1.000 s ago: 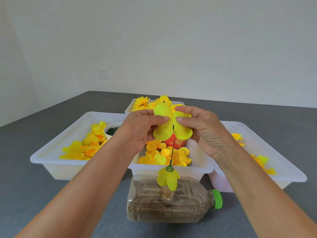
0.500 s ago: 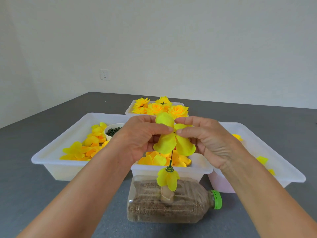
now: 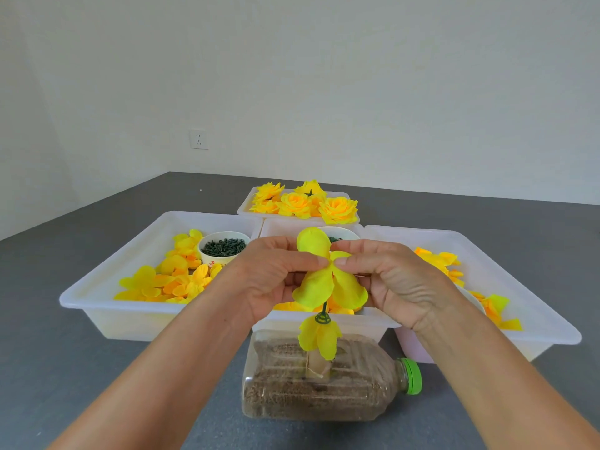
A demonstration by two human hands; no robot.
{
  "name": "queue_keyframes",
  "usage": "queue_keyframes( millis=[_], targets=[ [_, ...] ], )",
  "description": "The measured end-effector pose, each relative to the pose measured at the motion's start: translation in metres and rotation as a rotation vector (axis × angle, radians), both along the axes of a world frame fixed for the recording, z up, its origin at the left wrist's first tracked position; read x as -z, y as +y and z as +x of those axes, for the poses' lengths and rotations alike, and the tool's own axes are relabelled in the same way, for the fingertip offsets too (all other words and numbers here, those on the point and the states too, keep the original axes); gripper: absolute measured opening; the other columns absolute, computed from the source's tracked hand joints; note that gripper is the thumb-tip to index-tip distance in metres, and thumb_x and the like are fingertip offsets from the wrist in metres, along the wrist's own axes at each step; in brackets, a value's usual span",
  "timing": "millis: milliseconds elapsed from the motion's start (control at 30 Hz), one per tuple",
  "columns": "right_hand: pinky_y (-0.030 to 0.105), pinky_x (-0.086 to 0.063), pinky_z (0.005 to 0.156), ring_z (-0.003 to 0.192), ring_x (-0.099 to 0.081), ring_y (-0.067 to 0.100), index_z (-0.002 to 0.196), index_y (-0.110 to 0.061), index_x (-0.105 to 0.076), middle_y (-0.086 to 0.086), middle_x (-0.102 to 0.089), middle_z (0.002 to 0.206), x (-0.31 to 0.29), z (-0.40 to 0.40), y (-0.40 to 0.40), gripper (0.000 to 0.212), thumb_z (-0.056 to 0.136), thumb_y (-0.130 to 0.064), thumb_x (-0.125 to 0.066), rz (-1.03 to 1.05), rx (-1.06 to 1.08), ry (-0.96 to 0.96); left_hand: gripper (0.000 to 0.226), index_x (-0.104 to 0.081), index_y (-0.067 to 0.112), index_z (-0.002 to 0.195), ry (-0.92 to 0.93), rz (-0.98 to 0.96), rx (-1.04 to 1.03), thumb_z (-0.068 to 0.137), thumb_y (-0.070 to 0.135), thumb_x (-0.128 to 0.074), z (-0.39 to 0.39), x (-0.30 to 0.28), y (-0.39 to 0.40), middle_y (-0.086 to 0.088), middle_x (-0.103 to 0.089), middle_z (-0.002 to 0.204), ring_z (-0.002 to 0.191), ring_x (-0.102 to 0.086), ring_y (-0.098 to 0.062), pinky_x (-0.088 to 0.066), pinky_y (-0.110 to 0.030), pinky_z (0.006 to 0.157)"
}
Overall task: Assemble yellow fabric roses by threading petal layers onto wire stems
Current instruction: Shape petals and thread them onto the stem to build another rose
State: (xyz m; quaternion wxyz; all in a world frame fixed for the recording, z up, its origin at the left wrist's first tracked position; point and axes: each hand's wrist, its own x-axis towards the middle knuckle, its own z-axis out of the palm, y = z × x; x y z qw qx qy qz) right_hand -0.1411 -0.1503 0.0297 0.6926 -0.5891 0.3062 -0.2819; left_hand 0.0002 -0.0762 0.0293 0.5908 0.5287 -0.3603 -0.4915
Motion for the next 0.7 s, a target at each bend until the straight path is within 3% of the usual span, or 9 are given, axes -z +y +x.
queue_keyframes(
  millis=[133, 300, 467, 600, 700],
  targets=[
    [0.036, -0.057, 0.057, 0.062, -0.069, 0.019, 0.079, -0.013, -0.072, 0.008, -0.072, 0.078, 0.002, -0.001, 0.001, 0.024, 0.083, 0.004, -0.056, 0.060, -0.055, -0.028, 0.012, -0.065, 0.006, 0.084, 0.017, 0.001, 0.010, 0.078, -0.005, -0.065, -0.001, 0.000, 0.000, -0.007, -0.069, 0.066, 0.050, -0.064, -0.014, -0.054, -0.024, 0.047],
    [0.035, -0.057, 0.064, 0.064, -0.066, 0.018, 0.084, -0.016, -0.072, 0.005, -0.071, 0.082, 0.008, 0.001, 0.001, 0.023, 0.083, 0.002, -0.056, 0.036, -0.053, -0.002, 0.020, -0.065, 0.000, 0.098, 0.010, 0.033, 0.010, 0.079, -0.005, -0.063, -0.001, 0.005, 0.001, -0.008, -0.069, 0.066, 0.049, -0.063, -0.014, -0.052, -0.023, 0.045],
    [0.031, -0.056, 0.061, 0.063, -0.066, 0.017, 0.089, -0.016, -0.071, 0.006, -0.071, 0.081, 0.008, 0.000, 0.003, 0.020, 0.084, -0.001, -0.057, 0.022, -0.056, 0.021, 0.010, -0.066, 0.004, 0.088, -0.004, 0.056, 0.021, 0.080, -0.002, -0.063, 0.001, 0.005, 0.001, -0.009, -0.069, 0.068, 0.051, -0.064, -0.015, -0.053, -0.023, 0.047],
    [0.028, -0.056, 0.059, 0.062, -0.067, 0.015, 0.097, -0.015, -0.070, 0.004, -0.072, 0.082, 0.010, -0.002, 0.004, 0.019, 0.083, -0.005, -0.061, 0.001, -0.040, 0.055, 0.013, -0.066, 0.004, 0.093, -0.028, 0.081, 0.034, 0.080, 0.000, -0.064, 0.003, 0.005, 0.000, -0.009, -0.069, 0.072, 0.056, -0.064, -0.016, -0.054, -0.024, 0.051],
    [0.028, -0.055, 0.059, 0.066, -0.067, 0.016, 0.106, -0.013, -0.068, 0.008, -0.072, 0.090, 0.012, -0.003, 0.005, 0.025, 0.083, -0.006, -0.061, -0.003, -0.035, 0.082, 0.017, -0.065, 0.003, 0.097, -0.040, 0.096, 0.036, 0.081, 0.000, -0.064, 0.003, 0.007, 0.002, -0.008, -0.069, 0.070, 0.053, -0.064, -0.014, -0.053, -0.022, 0.047]
  ],
)
